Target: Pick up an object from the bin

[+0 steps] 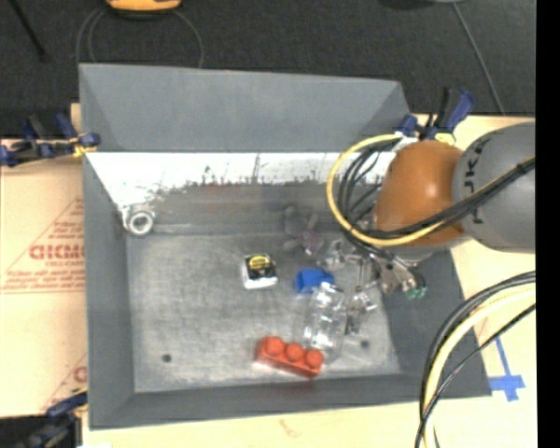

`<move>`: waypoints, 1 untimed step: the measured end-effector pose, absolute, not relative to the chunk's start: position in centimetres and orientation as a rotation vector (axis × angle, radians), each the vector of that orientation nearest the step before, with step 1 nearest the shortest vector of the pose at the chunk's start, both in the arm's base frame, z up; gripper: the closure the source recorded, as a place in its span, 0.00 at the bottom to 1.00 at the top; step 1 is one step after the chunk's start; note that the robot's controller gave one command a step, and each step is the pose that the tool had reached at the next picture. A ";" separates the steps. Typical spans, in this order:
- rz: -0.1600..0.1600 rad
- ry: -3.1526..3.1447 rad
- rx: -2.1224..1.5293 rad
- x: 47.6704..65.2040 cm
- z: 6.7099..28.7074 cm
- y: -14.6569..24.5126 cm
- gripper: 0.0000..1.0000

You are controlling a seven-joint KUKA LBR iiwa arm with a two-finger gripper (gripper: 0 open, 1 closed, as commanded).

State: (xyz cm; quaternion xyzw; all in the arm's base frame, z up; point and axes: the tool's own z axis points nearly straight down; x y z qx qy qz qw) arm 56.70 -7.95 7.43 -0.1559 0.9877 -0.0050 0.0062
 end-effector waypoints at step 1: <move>-0.011 3.097 -0.419 58.0 7.4 -5.2 0.00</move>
Offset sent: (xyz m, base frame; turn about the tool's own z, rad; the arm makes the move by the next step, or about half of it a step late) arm 0.0084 0.0308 -0.0043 0.0433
